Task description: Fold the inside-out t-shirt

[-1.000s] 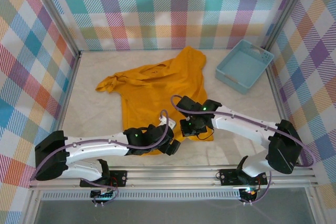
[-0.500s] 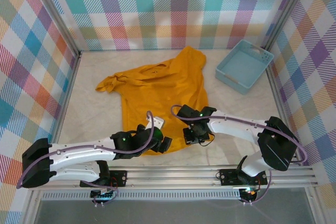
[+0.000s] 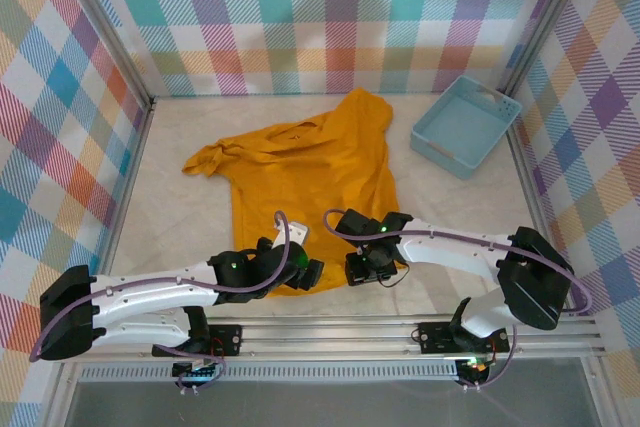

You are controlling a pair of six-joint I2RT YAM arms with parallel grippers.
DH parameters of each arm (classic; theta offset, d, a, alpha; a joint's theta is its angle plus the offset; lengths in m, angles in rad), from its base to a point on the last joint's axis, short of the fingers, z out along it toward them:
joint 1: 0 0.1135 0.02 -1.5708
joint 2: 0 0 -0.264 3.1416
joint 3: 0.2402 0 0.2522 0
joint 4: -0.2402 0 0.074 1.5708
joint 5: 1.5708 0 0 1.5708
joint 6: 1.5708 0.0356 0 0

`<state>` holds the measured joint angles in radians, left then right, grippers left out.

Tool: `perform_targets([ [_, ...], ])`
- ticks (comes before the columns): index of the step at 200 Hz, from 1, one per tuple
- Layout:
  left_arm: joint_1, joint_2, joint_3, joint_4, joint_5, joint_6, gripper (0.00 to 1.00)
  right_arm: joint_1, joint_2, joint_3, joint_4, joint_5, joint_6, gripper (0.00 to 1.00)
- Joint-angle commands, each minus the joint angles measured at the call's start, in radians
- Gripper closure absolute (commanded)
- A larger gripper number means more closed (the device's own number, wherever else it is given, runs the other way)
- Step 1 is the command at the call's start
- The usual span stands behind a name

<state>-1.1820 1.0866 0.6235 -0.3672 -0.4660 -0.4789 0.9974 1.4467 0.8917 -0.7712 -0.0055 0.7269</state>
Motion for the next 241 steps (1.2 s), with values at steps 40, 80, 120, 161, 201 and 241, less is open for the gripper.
perform_targets([
  [40, 0.013, -0.008, -0.018, -0.012, -0.022, -0.009, 0.0, 0.013, 0.019, 0.009, -0.011, 0.067, 0.038, 0.6],
  [80, 0.014, 0.003, -0.014, -0.006, -0.022, -0.01, 0.0, 0.013, 0.017, 0.015, -0.012, 0.063, 0.032, 0.77],
  [120, 0.013, 0.014, -0.011, -0.001, -0.016, -0.007, 0.0, 0.012, 0.018, 0.021, -0.017, 0.067, 0.028, 0.92],
  [161, 0.013, 0.016, -0.01, -0.002, -0.01, -0.002, 0.0, 0.012, 0.011, 0.042, -0.036, 0.075, 0.028, 0.99],
  [201, -0.006, 0.048, 0.032, -0.027, -0.025, 0.032, 0.0, 0.012, -0.051, 0.172, -0.168, 0.127, -0.007, 1.0],
  [241, -0.063, 0.05, 0.088, 0.025, -0.024, 0.092, 0.0, 0.01, -0.097, 0.268, -0.214, 0.133, -0.041, 1.0],
])
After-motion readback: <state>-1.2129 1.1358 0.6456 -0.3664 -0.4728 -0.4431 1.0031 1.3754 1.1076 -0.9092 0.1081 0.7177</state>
